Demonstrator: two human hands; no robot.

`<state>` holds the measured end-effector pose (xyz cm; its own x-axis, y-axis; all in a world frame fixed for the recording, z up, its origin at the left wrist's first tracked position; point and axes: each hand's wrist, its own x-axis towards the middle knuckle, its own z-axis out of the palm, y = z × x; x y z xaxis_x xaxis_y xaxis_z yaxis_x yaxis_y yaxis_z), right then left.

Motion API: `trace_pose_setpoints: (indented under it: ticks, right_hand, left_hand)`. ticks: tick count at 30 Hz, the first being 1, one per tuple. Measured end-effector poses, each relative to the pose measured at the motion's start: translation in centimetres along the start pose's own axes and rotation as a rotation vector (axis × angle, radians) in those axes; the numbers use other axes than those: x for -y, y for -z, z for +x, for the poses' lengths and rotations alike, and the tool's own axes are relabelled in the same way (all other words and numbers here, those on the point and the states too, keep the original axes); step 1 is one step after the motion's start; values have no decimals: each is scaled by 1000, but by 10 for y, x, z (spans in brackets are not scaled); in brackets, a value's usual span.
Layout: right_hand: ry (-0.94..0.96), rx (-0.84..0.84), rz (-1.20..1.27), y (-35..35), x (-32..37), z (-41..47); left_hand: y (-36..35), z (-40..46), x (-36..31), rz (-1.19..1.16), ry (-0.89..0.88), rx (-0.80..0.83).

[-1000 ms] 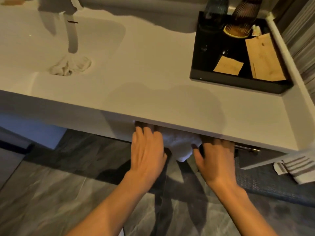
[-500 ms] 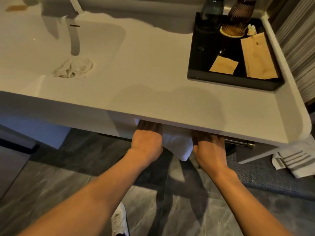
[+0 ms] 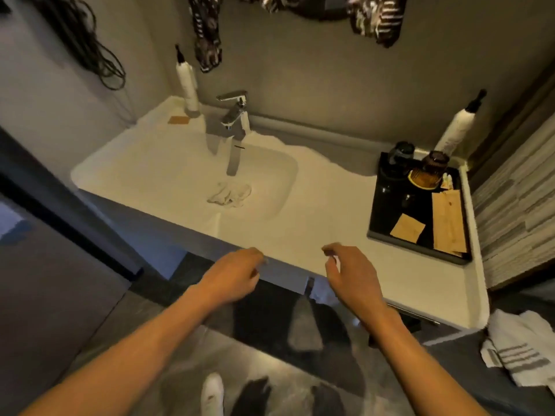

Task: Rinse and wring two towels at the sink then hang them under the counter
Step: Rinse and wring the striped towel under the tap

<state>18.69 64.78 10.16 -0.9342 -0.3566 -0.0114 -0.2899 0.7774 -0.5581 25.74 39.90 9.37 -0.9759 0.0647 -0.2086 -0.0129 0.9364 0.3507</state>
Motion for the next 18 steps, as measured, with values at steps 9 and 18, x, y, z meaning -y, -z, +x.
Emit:
trace_pose_setpoints:
  ticks: [9, 18]
  right_hand:
    - [90, -118, -50, -71, 147, 200]
    - [-127, 162, -150, -301, 164, 359]
  left_hand:
    - [128, 89, 182, -41, 143, -207]
    - [75, 201, 382, -232, 250, 140]
